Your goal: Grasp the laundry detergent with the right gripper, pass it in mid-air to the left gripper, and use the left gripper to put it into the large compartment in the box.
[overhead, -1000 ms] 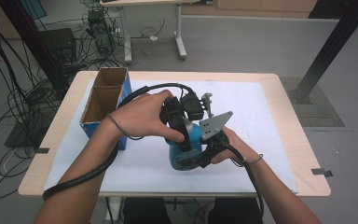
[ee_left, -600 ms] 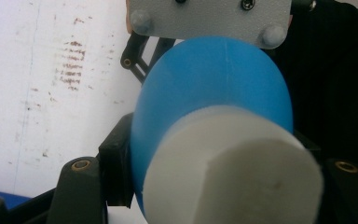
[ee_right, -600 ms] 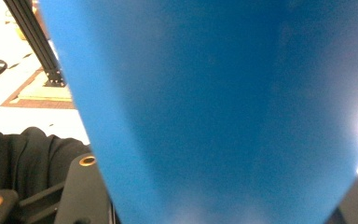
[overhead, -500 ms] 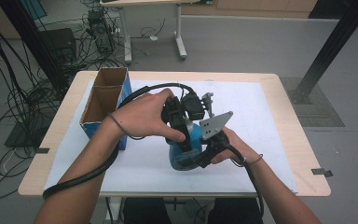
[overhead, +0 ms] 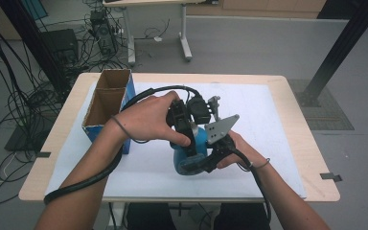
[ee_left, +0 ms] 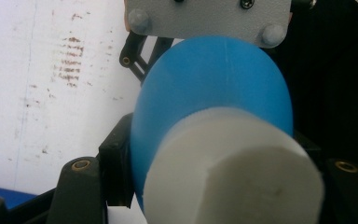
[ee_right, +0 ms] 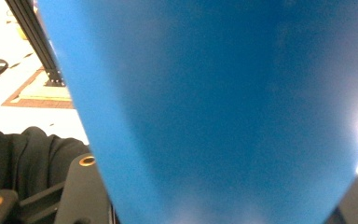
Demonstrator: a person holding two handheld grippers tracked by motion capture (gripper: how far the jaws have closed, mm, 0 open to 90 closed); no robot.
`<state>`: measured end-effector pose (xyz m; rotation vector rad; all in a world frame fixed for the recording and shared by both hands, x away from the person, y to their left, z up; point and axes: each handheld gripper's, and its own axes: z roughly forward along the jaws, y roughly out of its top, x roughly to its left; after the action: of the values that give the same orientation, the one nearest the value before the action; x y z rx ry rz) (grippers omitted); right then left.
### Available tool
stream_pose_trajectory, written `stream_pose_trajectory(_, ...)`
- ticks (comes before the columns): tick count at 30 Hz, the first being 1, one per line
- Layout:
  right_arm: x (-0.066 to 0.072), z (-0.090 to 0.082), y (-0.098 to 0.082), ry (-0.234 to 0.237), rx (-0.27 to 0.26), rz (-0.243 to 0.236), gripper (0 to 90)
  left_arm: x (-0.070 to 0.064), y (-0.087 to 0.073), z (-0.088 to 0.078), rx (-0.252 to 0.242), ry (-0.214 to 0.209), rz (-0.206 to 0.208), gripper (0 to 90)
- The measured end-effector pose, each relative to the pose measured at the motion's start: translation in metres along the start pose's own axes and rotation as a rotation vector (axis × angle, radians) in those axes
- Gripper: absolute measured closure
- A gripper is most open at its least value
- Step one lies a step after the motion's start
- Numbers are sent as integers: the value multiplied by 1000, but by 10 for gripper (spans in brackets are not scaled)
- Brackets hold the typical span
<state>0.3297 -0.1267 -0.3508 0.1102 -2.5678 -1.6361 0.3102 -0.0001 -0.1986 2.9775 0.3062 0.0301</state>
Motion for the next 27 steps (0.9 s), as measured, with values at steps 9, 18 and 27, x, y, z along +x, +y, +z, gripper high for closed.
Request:
stream_pose_trajectory(9, 0, 0, 0, 0, 0, 0, 416, 0, -1, 1, -6, 1, -2, 369)
stream_pose_trajectory(18, 0, 2, 0, -2, 1, -3, 416, 0, -1, 0, 9, -2, -2, 369)
stream_pose_trajectory(27, 0, 2, 0, -1, 3, -4, 417, 1, -2, 0, 6, -3, -3, 369)
